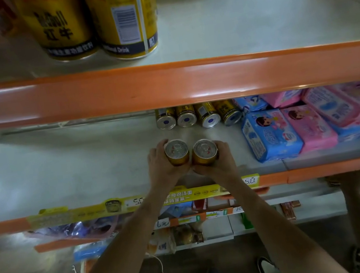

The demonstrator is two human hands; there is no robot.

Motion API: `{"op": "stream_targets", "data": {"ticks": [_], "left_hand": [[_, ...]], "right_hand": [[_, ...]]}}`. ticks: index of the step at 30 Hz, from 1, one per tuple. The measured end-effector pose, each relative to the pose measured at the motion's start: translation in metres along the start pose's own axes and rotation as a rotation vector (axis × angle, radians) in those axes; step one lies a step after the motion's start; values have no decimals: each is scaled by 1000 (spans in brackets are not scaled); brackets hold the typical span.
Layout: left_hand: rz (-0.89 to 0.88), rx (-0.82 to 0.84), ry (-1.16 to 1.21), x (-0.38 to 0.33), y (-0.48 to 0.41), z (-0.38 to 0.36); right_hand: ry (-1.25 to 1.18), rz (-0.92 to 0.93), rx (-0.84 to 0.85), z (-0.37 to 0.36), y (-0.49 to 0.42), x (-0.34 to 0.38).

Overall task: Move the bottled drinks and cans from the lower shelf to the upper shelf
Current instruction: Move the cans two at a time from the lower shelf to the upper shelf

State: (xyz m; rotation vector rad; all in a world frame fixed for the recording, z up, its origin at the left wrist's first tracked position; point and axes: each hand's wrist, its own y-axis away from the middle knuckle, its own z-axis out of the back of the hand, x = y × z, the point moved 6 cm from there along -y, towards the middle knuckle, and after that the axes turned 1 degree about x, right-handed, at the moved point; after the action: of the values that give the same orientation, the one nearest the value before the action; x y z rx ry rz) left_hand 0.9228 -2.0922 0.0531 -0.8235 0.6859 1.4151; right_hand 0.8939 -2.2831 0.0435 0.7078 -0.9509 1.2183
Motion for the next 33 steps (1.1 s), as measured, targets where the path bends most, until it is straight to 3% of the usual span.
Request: {"op": "stream_targets", "data": {"ticks": [4, 8, 11, 25, 33], "left_hand": [[58, 22, 51, 1, -2, -5], [53, 121, 290, 3, -2, -8], [24, 213, 252, -3, -6, -2], [60, 152, 287, 0, -9, -11], [163, 110, 454, -7, -1, -16]], "right_hand": [[-2, -9, -8, 0, 0, -3], [11, -25, 6, 0, -1, -5], [5, -18, 15, 0, -2, -5], [-18, 33, 73, 4, 1, -1], [-194, -120, -2, 17, 1, -13]]}}
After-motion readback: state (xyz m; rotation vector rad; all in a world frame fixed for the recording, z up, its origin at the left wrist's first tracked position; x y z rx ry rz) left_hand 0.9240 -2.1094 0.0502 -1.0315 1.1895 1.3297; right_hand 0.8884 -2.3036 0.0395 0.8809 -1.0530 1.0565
